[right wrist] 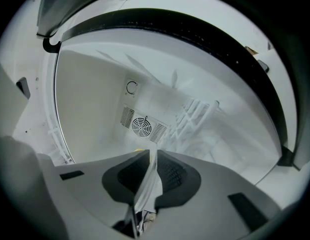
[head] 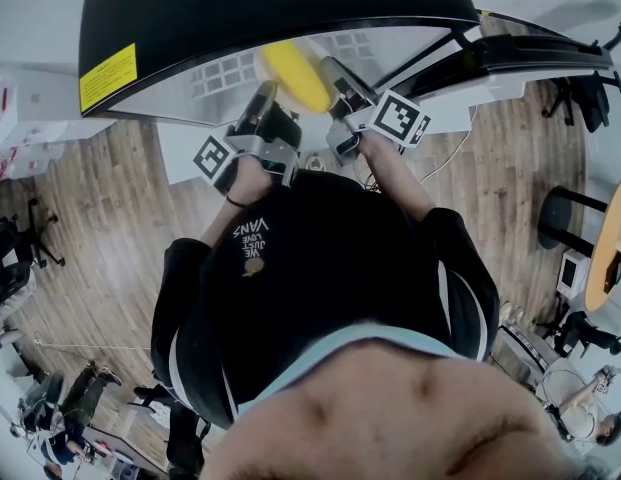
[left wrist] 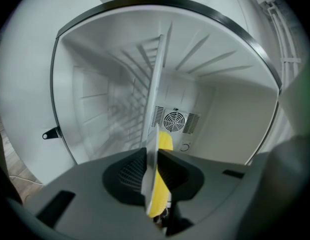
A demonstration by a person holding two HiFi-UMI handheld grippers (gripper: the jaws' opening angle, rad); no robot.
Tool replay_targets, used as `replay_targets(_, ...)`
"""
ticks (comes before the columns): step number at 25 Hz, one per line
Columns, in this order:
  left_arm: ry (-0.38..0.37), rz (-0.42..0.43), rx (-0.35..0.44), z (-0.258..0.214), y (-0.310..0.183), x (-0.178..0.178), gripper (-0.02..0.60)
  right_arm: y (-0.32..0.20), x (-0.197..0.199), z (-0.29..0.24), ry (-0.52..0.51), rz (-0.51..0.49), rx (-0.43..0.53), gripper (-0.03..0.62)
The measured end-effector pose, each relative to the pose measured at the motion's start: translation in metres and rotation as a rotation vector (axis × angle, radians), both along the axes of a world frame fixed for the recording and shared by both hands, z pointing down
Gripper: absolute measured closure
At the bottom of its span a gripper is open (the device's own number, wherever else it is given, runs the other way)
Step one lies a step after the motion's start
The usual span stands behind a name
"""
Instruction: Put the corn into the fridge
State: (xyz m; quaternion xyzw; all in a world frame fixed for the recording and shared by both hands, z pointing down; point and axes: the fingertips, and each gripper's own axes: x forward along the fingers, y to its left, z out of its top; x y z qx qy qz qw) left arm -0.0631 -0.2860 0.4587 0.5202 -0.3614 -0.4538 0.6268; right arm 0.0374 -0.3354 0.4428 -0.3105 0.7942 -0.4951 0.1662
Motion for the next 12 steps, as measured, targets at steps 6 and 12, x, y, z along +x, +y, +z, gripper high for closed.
replay_targets(6, 0.001, -0.02, -0.005, -0.0005, 0.0008, -0.0006, 0.535, 0.0006, 0.0002, -0.0021, 0.0, -0.013, 0.027, 0.556)
replay_targets(12, 0.003, -0.029, -0.011, 0.0003, 0.0005, -0.0012, 0.534, 0.0005, 0.0039, 0.0005, 0.012, -0.011, 0.028, 0.532)
